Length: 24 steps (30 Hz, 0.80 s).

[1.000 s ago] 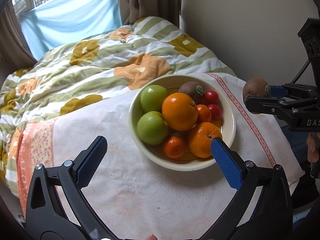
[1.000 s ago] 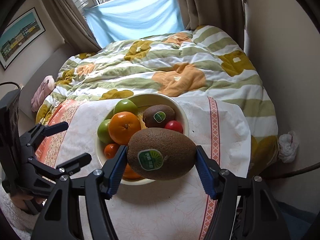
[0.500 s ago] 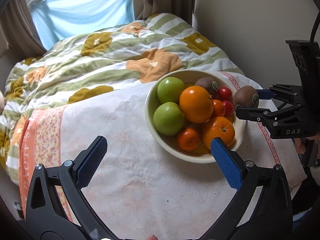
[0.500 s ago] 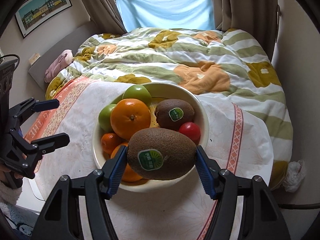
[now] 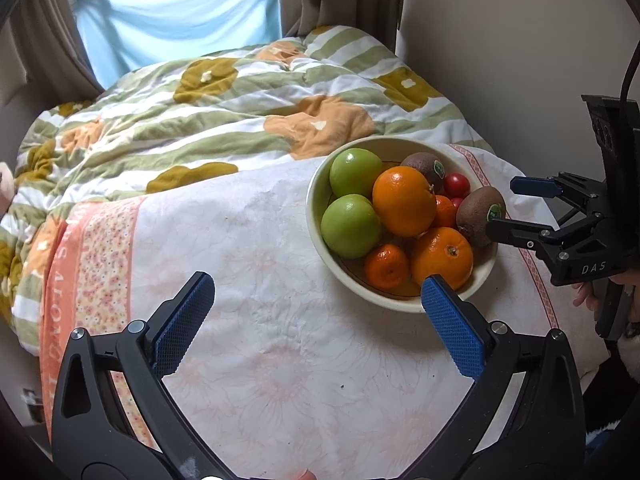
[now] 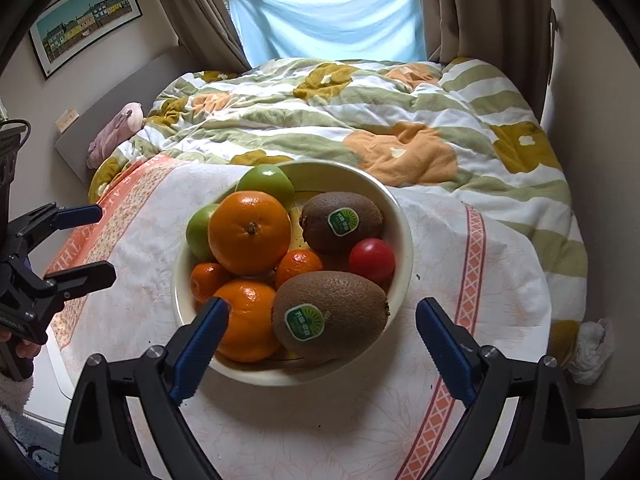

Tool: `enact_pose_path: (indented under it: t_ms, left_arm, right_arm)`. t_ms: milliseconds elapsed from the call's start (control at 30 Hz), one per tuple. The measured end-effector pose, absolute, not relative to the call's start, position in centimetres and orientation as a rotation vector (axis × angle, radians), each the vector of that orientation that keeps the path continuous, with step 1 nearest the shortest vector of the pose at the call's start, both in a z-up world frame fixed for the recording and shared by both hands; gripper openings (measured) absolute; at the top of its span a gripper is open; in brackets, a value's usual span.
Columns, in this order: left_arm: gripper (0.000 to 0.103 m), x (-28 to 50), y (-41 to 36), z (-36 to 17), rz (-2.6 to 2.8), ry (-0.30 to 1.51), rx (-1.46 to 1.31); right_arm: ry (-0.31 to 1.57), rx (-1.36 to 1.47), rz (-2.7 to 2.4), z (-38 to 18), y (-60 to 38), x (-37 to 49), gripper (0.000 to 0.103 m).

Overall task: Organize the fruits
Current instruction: 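Withdraw both tools from the bowl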

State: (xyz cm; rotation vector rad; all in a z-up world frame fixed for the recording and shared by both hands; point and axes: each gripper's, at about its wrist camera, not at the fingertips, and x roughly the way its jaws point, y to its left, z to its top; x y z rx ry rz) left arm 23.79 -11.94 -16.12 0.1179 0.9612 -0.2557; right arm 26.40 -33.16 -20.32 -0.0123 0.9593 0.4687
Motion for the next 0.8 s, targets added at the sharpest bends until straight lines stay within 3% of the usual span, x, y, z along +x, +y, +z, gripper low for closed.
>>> enact_pose_path:
  t_ms: [567, 667, 800]
  left_arm:
    - [0.103, 15.1, -4.1, -4.3, -0.152, 0.758, 0.082]
    - [0.103, 12.7, -2.8, -2.9, -0.127, 0.728, 0.071]
    - [0.103, 9.9, -1.5, -2.0, -0.099, 0.713, 0.070]
  right_arm:
    - [0.789, 0.064, 0.206, -6.7, -28.0, 15.4, 0.094]
    - [0.784, 0.068, 0.176, -5.5, -26.4, 13.1, 0.103]
    - [0.766, 0.026, 0.145, -4.6, -24.1, 10.5, 0.103]
